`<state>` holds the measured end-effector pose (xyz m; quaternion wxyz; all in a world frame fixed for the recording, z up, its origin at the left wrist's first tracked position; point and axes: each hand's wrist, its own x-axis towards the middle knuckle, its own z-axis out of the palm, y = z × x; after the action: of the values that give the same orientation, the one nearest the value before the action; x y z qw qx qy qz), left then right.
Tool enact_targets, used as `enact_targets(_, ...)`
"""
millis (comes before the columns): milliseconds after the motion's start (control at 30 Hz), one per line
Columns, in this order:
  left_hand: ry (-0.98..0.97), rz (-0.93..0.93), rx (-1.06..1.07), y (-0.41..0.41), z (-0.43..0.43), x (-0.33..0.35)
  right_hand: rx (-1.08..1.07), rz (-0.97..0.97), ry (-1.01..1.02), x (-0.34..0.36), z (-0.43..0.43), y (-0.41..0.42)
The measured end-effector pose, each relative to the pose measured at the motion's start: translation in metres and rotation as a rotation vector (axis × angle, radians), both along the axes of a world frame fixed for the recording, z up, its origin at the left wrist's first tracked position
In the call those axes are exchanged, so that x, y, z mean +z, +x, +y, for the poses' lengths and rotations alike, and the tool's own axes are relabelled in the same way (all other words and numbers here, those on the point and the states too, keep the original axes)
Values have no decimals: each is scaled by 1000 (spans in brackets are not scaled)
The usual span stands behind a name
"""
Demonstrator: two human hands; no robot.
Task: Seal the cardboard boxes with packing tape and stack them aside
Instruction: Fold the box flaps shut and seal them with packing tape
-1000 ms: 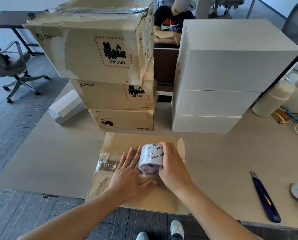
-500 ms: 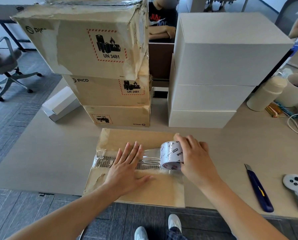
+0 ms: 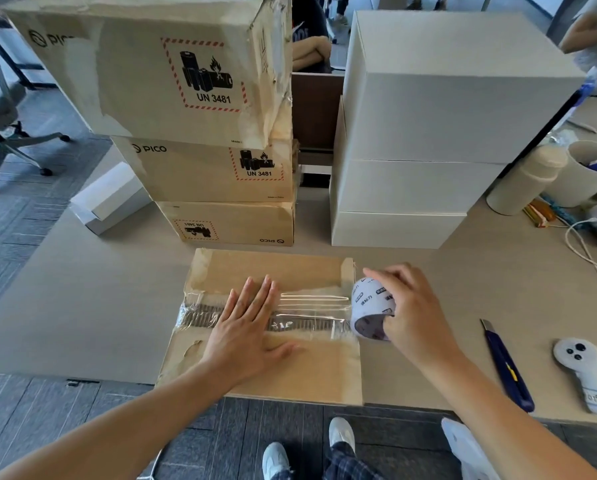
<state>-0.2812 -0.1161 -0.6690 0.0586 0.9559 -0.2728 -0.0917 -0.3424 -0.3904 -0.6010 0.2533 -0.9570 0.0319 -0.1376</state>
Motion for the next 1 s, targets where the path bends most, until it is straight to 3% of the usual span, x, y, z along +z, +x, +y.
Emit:
enact_targets(100,10,-5,1,0,-1,1,25,72,-91,-12,-11,-6)
enact_targets(400,32,-3,1,-1,-1,2,168,-51,-341,-29,-28,-2)
enact_targets(1000,37,-22,-39,1,1,0,206,-133,-387,-50,-35,-11)
